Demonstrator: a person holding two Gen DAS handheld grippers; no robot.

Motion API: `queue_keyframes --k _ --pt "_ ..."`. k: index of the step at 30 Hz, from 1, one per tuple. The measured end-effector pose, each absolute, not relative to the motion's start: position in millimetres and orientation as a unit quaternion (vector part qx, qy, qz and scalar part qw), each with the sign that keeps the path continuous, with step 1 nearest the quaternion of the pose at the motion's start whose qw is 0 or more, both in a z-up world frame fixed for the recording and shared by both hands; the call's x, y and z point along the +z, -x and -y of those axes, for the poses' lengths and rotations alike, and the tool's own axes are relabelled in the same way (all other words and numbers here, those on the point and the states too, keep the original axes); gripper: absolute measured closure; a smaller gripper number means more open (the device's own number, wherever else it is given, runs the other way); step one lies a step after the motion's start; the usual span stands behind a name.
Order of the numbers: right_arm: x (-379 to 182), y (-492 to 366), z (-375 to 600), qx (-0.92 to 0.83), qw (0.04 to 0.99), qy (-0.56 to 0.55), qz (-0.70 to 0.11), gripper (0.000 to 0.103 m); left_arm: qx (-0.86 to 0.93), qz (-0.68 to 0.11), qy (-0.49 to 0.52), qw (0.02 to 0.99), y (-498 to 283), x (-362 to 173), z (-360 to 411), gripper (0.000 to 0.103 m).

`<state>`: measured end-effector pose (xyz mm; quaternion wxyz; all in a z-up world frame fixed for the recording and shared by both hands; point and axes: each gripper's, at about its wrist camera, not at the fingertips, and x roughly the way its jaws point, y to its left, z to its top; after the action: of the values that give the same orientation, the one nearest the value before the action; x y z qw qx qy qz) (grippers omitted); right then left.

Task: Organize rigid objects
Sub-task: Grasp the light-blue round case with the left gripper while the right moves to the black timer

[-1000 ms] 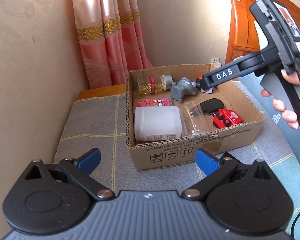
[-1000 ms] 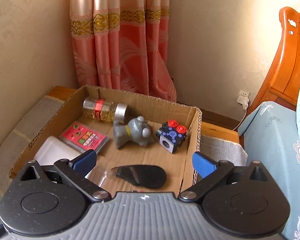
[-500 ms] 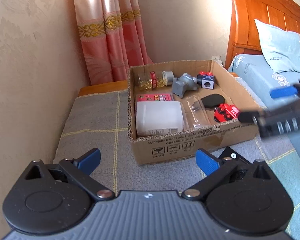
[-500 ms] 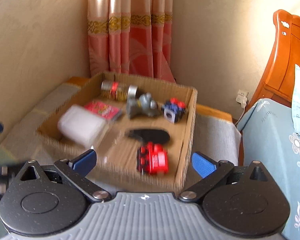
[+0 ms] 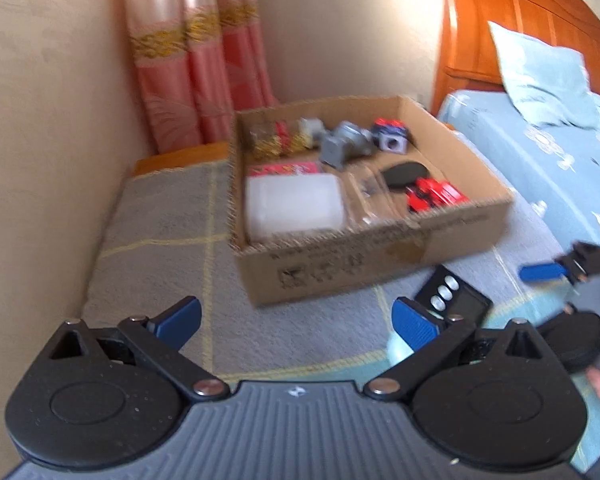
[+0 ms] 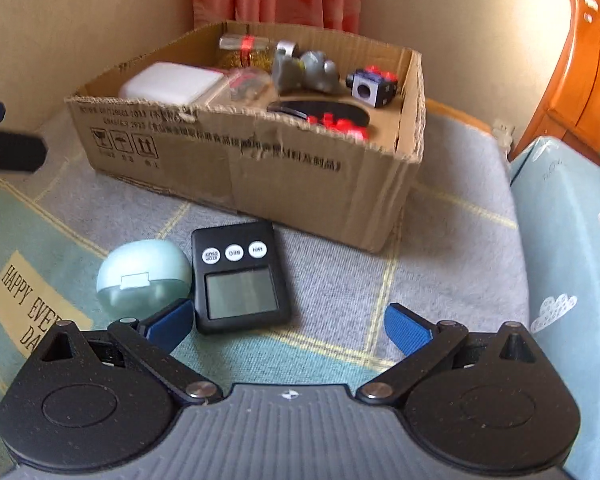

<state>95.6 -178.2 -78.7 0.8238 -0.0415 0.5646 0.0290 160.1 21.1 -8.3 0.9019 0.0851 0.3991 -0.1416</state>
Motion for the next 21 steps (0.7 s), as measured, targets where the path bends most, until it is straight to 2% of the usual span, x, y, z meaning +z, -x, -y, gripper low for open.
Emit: queue_keyframes --k 5,13,16,21 --pt "-83.7 -92.9 186.0 0.023 0.825 0.019 -0.565 0.0 -0.206 -0.424 -0.089 0.877 -155.3 -30.8 -8.2 0.002" --pt "-76.7 -79.7 192.6 0.057 0.82 0.053 -0.567 0.0 -0.277 -0.436 -0.144 0.844 -154.9 -67.0 19.1 0.004" --pt "-74.8 -75.4 201.7 0.075 0.815 0.055 -0.572 0.0 -0.305 -0.434 -0.155 0.833 -158.4 -75.2 21.2 0.007" --pt "-73.9 -71.6 213.0 0.085 0.81 0.044 -0.579 0.0 -0.345 -0.42 -0.17 0.822 -161.1 -81.3 24.9 0.018"
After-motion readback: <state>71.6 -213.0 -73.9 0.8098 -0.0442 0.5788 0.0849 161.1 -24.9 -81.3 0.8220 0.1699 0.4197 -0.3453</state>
